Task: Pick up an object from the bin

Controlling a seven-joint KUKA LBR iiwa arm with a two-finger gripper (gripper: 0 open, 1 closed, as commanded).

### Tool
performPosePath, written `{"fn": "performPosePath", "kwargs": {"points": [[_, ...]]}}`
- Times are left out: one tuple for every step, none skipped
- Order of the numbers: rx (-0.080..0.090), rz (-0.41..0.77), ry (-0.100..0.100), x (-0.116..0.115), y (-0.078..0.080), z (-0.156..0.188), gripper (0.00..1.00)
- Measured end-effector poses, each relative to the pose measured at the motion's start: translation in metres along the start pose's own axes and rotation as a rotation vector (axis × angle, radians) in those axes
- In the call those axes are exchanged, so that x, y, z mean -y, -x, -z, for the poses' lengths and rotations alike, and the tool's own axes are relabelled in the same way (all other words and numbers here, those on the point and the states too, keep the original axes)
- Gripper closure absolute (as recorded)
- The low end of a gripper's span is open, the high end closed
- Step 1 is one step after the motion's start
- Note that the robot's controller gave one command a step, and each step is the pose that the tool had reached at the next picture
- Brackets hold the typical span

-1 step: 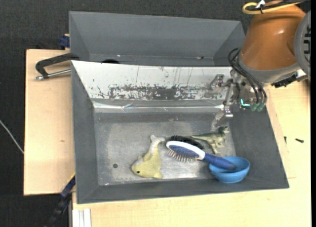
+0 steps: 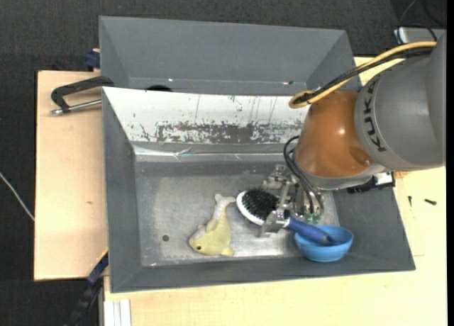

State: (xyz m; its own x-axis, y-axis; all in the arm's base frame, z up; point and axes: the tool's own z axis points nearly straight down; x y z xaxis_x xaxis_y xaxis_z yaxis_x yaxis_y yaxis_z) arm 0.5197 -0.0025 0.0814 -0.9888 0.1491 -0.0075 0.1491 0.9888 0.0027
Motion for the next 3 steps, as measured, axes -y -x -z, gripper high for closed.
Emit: {"fn": "performPosePath", "kwargs": {"points": [[-0.001,-0.127,0.000,-0.003,-0.011,0.020,0.00],[-0.009,-0.369,-0.003,0.003,-0.025,0.019,0.00],[-0.009,-0.652,-0.003,-0.011,-0.018,-0.008,0.00]]}}
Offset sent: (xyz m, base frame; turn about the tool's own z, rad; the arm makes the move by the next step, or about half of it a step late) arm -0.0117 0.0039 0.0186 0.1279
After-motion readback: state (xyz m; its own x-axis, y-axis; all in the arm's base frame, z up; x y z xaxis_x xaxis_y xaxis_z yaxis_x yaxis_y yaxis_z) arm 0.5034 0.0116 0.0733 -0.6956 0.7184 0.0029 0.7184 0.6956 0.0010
